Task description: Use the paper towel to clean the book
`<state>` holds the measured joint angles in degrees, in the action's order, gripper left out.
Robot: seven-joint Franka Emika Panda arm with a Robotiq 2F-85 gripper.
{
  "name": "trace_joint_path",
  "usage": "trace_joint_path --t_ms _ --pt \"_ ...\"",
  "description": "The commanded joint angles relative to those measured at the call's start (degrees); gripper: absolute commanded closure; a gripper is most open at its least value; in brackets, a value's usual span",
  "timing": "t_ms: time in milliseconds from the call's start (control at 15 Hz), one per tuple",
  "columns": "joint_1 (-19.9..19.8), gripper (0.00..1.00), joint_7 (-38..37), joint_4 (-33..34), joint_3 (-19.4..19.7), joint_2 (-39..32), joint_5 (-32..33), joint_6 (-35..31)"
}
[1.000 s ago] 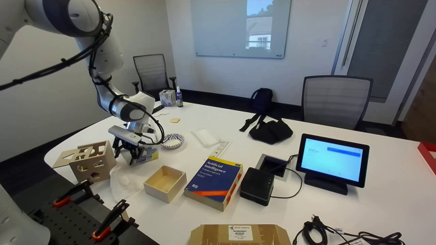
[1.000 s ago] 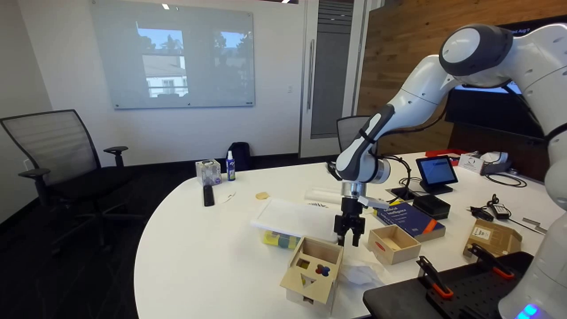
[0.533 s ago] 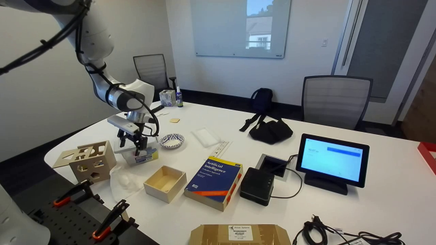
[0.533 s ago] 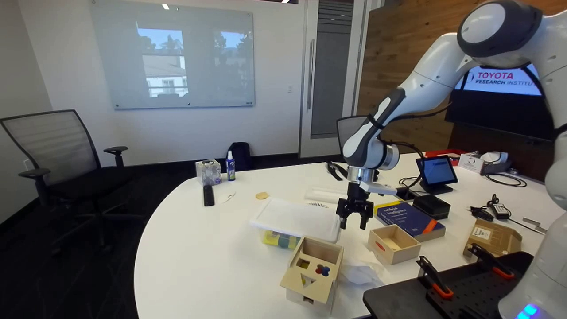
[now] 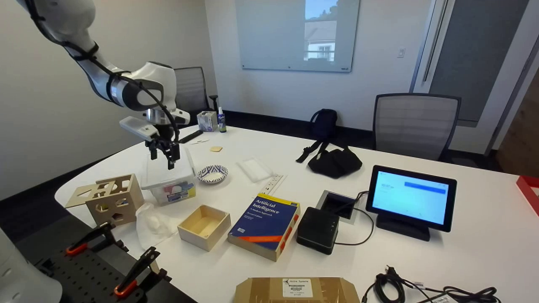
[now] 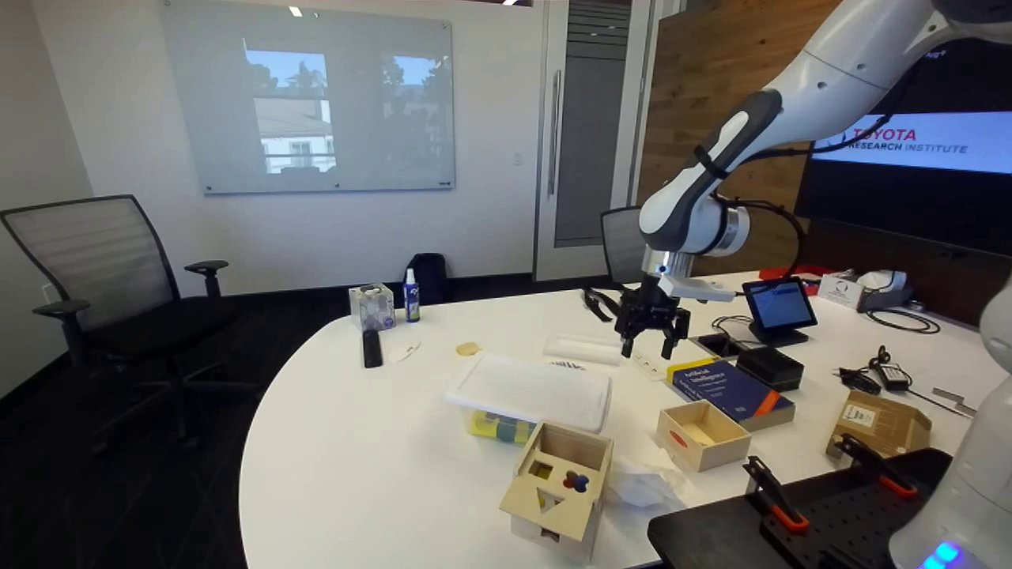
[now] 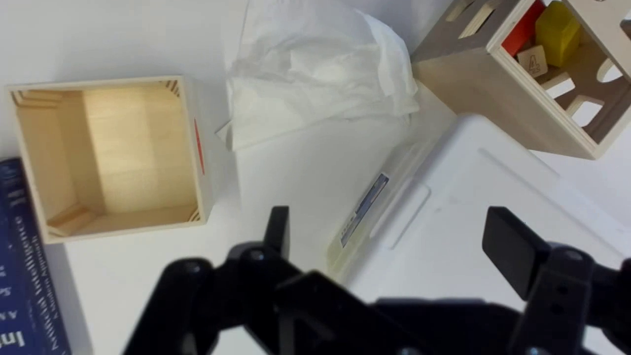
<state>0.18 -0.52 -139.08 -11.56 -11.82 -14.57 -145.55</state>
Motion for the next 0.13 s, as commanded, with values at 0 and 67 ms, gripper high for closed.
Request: trace_joint_path --t_ms 0,67 --pt "2.5 0.00 -3.9 -2.6 2.8 6.0 2.3 2.0" --pt "2.7 0.00 -4.2 -2.4 3.2 6.4 2.8 2.6"
